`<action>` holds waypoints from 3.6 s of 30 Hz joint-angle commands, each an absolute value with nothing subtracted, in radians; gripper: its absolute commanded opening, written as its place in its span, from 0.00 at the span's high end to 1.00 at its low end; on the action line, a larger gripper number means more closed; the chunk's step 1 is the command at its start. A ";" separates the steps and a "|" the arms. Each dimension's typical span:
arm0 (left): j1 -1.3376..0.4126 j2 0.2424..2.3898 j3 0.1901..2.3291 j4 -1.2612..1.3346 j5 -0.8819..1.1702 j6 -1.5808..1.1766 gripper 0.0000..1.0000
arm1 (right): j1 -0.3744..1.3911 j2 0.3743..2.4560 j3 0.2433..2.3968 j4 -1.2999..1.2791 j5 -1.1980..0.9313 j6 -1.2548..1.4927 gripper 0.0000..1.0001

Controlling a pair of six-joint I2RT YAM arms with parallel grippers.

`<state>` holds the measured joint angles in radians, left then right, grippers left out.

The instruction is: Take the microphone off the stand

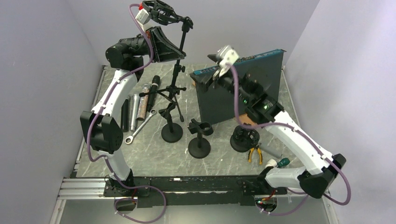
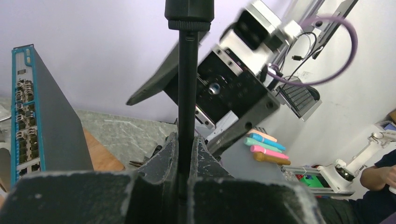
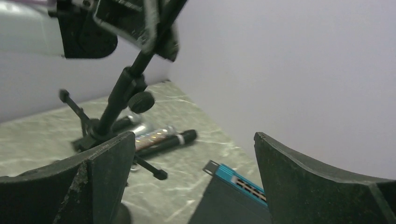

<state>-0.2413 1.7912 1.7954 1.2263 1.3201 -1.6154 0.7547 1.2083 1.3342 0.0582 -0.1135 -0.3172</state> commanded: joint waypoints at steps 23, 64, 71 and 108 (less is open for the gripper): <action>-0.242 1.675 1.782 1.131 1.284 -1.509 1.00 | 0.489 1.622 1.585 0.672 -1.047 1.146 0.33; -0.252 1.666 1.778 1.122 1.277 -1.524 1.00 | 0.792 1.453 1.698 -0.115 -0.470 -0.669 1.00; -0.248 1.685 1.813 1.129 1.280 -1.536 1.00 | 0.802 1.431 1.676 -0.074 -0.387 -0.682 0.21; -0.022 1.708 1.419 1.201 0.862 -0.541 1.00 | 0.512 1.035 1.202 0.176 -0.253 -0.094 0.00</action>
